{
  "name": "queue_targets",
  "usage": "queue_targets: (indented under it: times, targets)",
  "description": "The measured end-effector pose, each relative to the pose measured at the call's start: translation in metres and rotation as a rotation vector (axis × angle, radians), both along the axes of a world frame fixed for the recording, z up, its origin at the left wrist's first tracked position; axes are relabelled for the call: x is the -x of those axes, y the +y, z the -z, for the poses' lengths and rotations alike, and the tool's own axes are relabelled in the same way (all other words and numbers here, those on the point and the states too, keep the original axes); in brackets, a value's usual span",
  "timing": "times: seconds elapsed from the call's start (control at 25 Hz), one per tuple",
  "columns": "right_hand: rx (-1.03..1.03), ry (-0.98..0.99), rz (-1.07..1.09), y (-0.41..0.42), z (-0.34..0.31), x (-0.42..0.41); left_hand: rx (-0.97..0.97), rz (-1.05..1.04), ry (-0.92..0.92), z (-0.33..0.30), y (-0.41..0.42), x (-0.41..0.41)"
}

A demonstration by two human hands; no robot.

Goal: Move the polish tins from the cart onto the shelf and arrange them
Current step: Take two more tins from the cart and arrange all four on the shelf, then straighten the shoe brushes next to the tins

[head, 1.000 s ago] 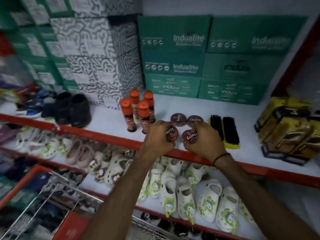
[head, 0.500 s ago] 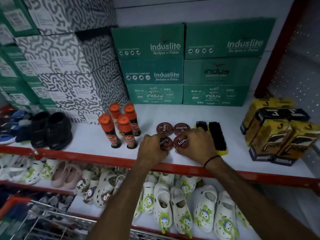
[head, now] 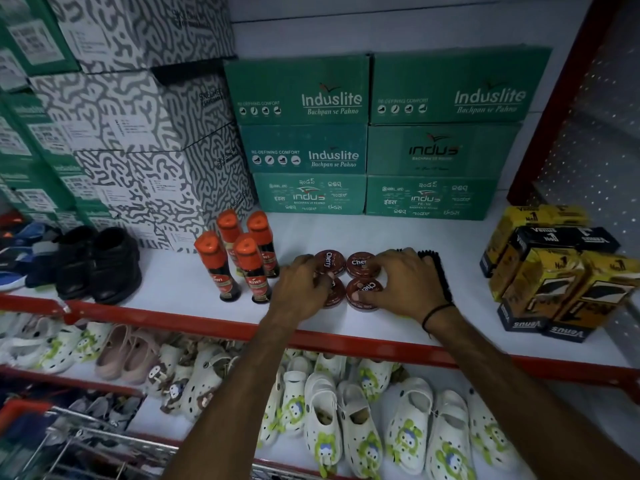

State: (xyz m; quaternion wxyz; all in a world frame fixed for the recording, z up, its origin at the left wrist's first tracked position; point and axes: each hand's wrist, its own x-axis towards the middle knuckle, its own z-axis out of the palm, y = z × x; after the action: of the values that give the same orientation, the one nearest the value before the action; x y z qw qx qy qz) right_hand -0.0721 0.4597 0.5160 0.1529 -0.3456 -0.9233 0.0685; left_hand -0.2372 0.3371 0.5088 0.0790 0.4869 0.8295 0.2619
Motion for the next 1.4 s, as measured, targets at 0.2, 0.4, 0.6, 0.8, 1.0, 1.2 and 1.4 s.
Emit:
queue_targets:
  times: [0.2,0.4,0.6,0.8,1.0,1.2,1.4]
  targets:
    - [0.115,-0.189,-0.100,0.020,-0.004,0.009,0.261,0.019,0.069,-0.003,0.014,0.011]
    - [0.109,-0.167,-0.131,0.025,-0.001,0.005,0.209,0.033,-0.006,0.001,0.013,0.010]
    - [0.092,-0.146,-0.140,0.026,0.004,0.005,0.192,0.027,-0.067,0.011,0.015,0.019]
    - [0.097,-0.152,-0.135,0.027,0.005,0.005,0.175,0.027,-0.082,0.012,0.016,0.022]
    - [0.118,-0.132,-0.152,0.025,-0.001,0.000,0.160,0.041,-0.013,0.013,0.014,0.020]
    - [0.145,-0.100,-0.088,0.032,-0.013,-0.048,-0.070,0.289,0.017,0.014,0.020,-0.021]
    - [0.058,-0.197,-0.085,0.033,-0.007,-0.102,0.023,0.481,0.261,0.024,0.042,-0.067]
